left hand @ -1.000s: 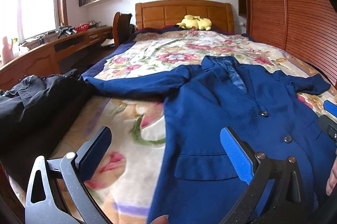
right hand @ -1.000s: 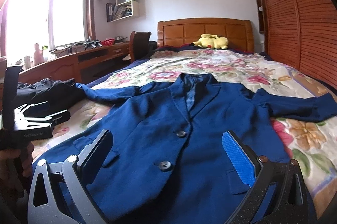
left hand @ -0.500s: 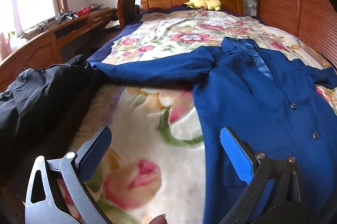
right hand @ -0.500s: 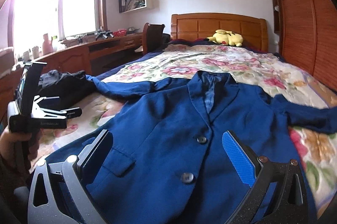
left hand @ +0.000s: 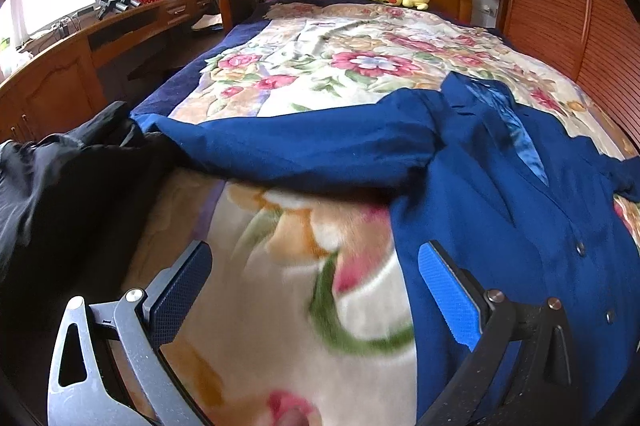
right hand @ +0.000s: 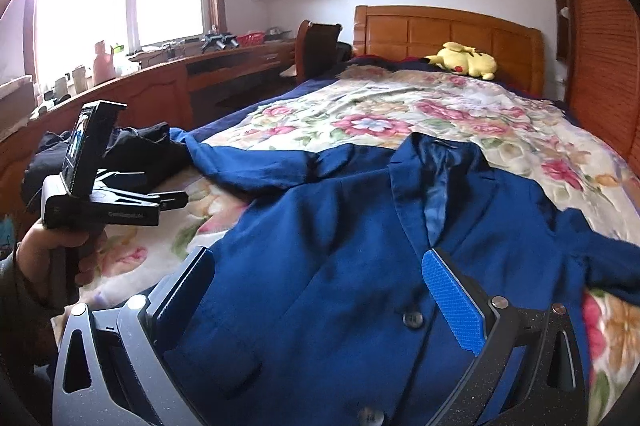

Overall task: Fold large clothes
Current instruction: 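Move the left gripper to the nearest jacket sleeve and grasp its cuff, then fold the held sleeve across the jacket front with the left gripper, release, then regrasp the folded sleeve with the left gripper and lay it flatter, release, then move the right gripper toward the folded sleeve on the jacket front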

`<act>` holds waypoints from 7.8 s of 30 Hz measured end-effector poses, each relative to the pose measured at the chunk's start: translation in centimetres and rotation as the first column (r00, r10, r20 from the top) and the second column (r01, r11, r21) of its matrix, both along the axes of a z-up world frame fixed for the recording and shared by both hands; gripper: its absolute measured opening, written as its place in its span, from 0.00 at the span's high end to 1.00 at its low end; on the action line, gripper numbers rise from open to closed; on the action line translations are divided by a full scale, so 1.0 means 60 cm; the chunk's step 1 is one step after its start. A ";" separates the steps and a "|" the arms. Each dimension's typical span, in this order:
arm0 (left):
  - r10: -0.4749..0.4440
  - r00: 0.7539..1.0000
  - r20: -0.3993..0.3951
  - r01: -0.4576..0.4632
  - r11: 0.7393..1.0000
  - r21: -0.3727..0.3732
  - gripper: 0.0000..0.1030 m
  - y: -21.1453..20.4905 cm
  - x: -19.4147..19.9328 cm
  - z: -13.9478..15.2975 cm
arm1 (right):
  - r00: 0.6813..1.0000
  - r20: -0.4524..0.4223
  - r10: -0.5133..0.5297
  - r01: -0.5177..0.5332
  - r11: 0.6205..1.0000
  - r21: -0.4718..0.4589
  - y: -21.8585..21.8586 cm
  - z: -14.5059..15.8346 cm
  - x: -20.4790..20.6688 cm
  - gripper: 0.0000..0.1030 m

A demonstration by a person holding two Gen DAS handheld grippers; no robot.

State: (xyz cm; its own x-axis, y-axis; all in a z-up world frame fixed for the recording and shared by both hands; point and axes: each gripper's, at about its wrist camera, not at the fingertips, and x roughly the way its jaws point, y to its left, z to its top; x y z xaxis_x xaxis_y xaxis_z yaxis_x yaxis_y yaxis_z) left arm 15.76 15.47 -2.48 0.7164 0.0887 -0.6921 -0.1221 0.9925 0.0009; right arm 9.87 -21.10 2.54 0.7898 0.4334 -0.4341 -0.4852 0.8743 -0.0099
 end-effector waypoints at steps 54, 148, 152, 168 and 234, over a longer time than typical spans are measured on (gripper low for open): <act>-0.023 1.000 -0.009 0.023 0.999 -0.045 0.96 -0.025 0.175 0.012 | 0.999 -0.027 -0.021 0.019 0.997 -0.077 -0.009 -0.019 0.026 0.00; -0.439 0.892 0.108 0.431 0.898 0.091 0.98 -0.351 0.067 0.138 | 0.987 0.026 -0.158 0.159 0.987 -0.033 -0.157 0.020 -0.025 0.07; -0.456 0.884 0.105 0.445 0.888 0.119 0.98 -0.368 0.053 0.123 | 0.988 0.017 -0.156 0.157 0.987 -0.037 -0.153 0.018 -0.025 0.07; -0.411 0.878 0.246 0.386 0.911 0.146 0.31 -0.323 -0.019 0.127 | 0.989 -0.005 -0.145 0.144 0.988 -0.053 -0.155 0.016 0.001 0.07; -0.157 0.943 0.293 0.151 0.988 0.043 0.13 -0.107 -0.160 0.046 | 0.994 -0.026 0.111 -0.114 0.977 -0.178 0.018 0.071 0.047 0.12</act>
